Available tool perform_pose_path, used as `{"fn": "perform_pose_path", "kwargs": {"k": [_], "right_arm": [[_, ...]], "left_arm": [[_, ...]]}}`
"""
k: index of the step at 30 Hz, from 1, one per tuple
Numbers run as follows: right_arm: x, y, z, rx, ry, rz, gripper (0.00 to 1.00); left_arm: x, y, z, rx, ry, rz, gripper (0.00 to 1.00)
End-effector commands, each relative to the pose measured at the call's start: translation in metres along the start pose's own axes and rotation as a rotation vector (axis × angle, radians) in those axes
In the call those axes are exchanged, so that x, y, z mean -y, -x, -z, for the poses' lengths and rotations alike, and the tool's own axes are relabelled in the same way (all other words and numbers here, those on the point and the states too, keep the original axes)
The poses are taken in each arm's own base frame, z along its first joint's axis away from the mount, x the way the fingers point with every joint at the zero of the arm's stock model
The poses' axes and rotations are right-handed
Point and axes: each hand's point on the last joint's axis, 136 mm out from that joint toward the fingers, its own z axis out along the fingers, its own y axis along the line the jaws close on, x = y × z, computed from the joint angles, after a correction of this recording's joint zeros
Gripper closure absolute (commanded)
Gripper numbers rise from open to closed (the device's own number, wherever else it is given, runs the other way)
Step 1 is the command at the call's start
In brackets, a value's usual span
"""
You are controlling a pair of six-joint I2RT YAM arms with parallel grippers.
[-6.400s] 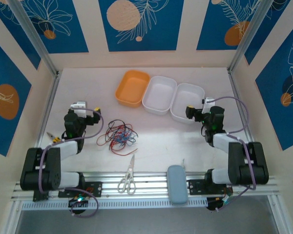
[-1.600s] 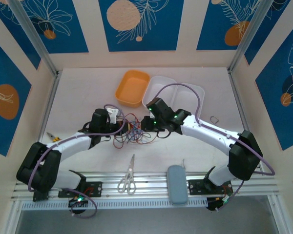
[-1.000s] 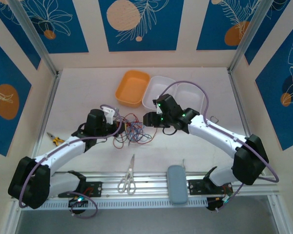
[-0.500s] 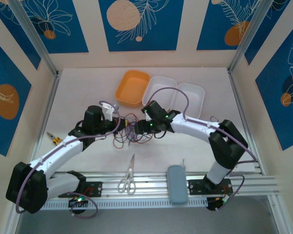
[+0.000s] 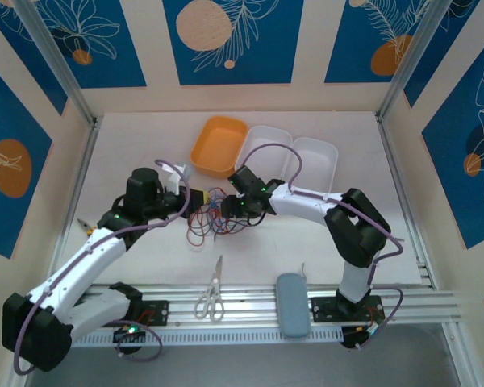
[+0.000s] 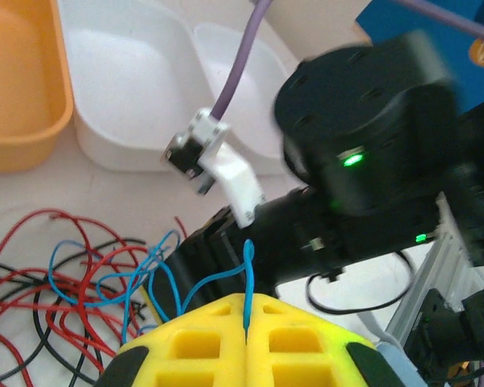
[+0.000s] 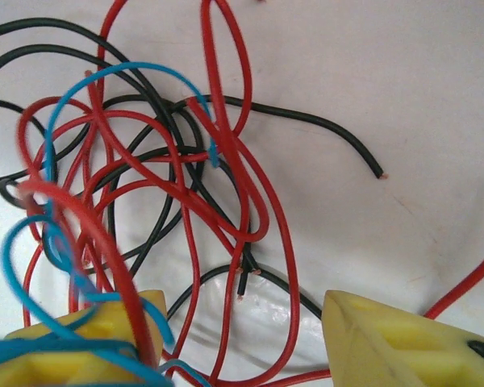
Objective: Untangle the cables
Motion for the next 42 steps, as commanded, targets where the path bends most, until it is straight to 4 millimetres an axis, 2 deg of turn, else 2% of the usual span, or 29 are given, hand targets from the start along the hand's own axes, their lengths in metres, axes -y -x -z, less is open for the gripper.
{"fn": "perform_pose_path", "kwargs": {"k": [1, 10, 20, 26, 30, 34, 42], "right_arm": [[0.018, -0.009, -0.009, -0.026, -0.049, -0.047, 0.48], [0.027, -0.017, -0.014, -0.049, -0.061, -0.066, 0.48], [0.027, -0.016, -0.014, -0.049, -0.044, -0.064, 0.48], [0.028, -0.016, -0.012, -0.043, -0.042, -0.052, 0.48], [0.023, -0.012, -0.006, -0.031, -0.028, -0.030, 0.48], [0.016, -0.006, 0.011, -0.002, -0.008, 0.000, 0.47], [-0.008, 0.000, 0.072, 0.107, 0.045, 0.117, 0.36]], "left_arm": [[0.021, 0.019, 0.018, 0.028, -0.018, -0.066, 1.00], [0.041, 0.059, 0.047, 0.105, 0.031, -0.162, 1.00], [0.082, 0.122, 0.103, 0.287, 0.065, -0.334, 1.00], [0.086, 0.139, 0.120, 0.376, 0.114, -0.378, 1.00], [0.085, 0.146, 0.119, 0.408, 0.121, -0.391, 1.00], [0.077, 0.149, 0.110, 0.413, 0.141, -0.377, 1.00], [0.061, 0.133, 0.089, 0.358, 0.141, -0.331, 1.00]]}}
